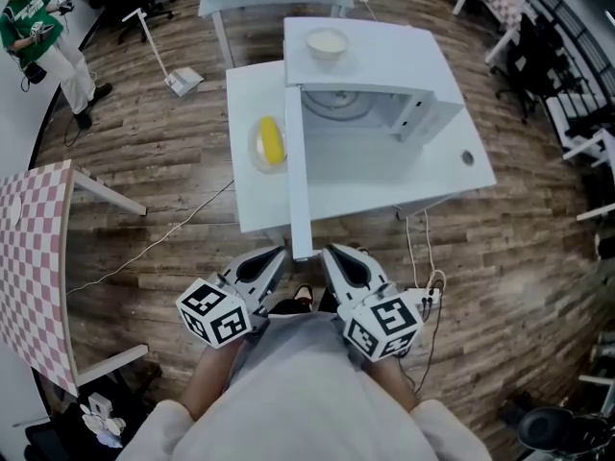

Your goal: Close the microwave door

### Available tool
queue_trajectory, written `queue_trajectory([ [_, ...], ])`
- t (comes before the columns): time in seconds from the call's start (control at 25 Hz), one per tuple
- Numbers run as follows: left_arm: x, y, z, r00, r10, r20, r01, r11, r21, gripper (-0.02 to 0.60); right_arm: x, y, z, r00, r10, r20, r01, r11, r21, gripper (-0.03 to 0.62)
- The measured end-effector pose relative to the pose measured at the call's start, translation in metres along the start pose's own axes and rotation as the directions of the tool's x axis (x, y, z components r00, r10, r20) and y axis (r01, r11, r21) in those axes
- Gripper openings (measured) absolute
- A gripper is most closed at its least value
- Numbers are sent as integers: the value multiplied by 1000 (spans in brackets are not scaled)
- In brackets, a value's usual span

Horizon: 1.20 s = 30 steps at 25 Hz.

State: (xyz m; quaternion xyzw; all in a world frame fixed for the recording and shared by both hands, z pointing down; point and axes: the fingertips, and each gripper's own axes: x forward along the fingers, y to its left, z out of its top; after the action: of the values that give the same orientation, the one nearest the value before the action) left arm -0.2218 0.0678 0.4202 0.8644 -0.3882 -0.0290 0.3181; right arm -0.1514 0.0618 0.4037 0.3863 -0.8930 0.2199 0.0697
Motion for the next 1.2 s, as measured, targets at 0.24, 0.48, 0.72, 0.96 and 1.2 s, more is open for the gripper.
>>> queue_trajectory([
  [0.24,5,-3,-2,1000,-21,-11,21,1000,-11,14,2,-7,1,1000,-2,1,2,1000,15,23],
  [0.48,9,-5,-3,999,-31,-16,30,999,-36,14,3,-14,2,1000,1,-12,-1,1000,10,23],
  [0.72,10,-11,-6,998,-57,-34,55,997,-51,14,1,-22,4,1000,-9,-19,9,1000,11,23],
  [0.96,12,-11,-6,997,-62,-36,60,996,-61,12,3,-23,5,1000,-4,-24,5,1000,14,23],
  [1.2,17,-16,-8,996,-78,-50,75,995,-68,14,-2,-29,2,1000,-19,-22,19,1000,25,23],
])
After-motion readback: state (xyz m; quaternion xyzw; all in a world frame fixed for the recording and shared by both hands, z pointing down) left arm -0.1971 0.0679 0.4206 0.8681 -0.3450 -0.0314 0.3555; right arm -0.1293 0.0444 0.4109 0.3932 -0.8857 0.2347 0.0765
